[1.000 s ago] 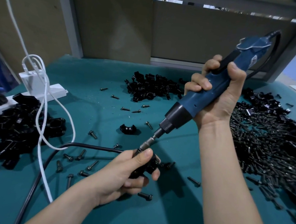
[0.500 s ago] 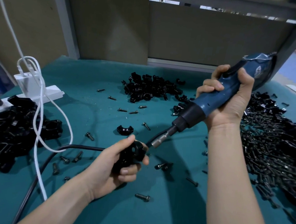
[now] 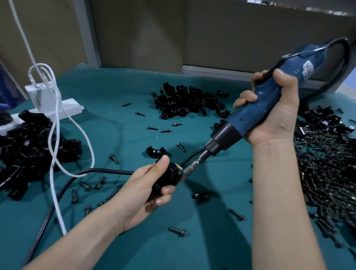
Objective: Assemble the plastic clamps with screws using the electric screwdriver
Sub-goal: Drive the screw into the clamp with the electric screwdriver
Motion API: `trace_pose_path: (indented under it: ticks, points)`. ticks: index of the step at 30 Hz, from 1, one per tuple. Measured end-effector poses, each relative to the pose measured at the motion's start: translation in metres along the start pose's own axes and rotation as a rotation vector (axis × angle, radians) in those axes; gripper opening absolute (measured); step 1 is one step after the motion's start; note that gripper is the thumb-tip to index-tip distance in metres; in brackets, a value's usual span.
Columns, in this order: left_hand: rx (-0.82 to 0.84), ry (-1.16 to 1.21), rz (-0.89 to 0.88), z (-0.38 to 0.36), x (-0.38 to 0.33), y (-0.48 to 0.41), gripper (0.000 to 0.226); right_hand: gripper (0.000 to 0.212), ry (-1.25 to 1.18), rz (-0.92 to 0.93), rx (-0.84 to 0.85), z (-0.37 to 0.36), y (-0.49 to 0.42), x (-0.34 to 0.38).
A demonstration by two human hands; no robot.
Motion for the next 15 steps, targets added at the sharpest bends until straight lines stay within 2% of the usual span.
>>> trace_pose_path:
  ticks: [15]
  points:
    - [0.013,-0.089,-0.017,-0.0010,-0.0013,-0.0030,0.051,0.012,0.042,0.026,0.010,-0.0102,0.0005,-0.0041]
Point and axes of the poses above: each hand's wrist, its own y-axis away from the middle knuckle, its own z-axis out of the back of the hand, x = y × z, the point moved 4 cm from there along -y, towards the middle knuckle, and after that the axes turned 14 degrees about -z, right-handed, at the moved point
